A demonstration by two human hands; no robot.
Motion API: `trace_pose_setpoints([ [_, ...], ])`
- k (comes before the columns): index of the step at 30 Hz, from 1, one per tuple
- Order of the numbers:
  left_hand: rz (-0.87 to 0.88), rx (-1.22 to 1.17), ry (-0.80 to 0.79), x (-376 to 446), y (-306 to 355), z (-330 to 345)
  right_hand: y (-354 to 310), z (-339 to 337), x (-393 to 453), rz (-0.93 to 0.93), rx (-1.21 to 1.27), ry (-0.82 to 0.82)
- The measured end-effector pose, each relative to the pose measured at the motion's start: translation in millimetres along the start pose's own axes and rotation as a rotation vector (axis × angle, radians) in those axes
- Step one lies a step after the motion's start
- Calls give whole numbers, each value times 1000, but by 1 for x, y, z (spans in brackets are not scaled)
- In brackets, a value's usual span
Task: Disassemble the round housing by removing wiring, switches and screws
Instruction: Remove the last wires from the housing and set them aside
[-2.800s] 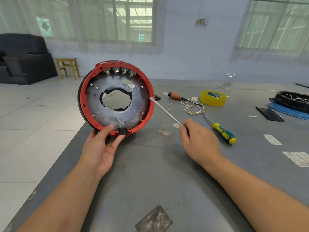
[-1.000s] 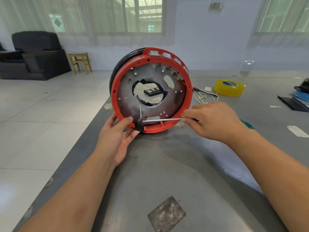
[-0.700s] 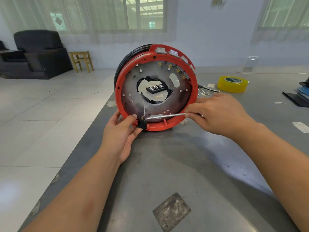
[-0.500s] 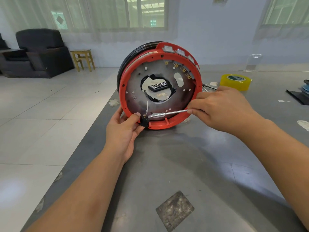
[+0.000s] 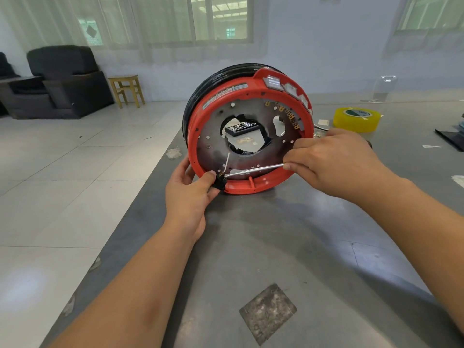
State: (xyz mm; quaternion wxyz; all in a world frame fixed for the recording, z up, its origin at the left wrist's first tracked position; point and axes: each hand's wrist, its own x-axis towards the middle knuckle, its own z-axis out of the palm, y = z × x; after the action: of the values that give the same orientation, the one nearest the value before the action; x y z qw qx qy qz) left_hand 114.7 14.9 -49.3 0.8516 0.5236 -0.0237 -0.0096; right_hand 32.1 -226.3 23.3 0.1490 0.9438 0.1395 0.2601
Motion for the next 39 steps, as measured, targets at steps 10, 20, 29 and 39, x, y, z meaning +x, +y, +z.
trace_pose_setpoints([
  [10, 25, -14, 47, 1, -2, 1, -6, 17, -10, 41, 36, 47],
  [20, -34, -63, 88, 5, -2, -5, -20, 20, -9, 97, 80, 40],
  [29, -61, -107, 91, 4, 0, -5, -20, 23, -10, 129, 140, 57],
  [39, -58, -95, 41, 5, -1, -6, -6, 8, -2, 26, 59, 59],
])
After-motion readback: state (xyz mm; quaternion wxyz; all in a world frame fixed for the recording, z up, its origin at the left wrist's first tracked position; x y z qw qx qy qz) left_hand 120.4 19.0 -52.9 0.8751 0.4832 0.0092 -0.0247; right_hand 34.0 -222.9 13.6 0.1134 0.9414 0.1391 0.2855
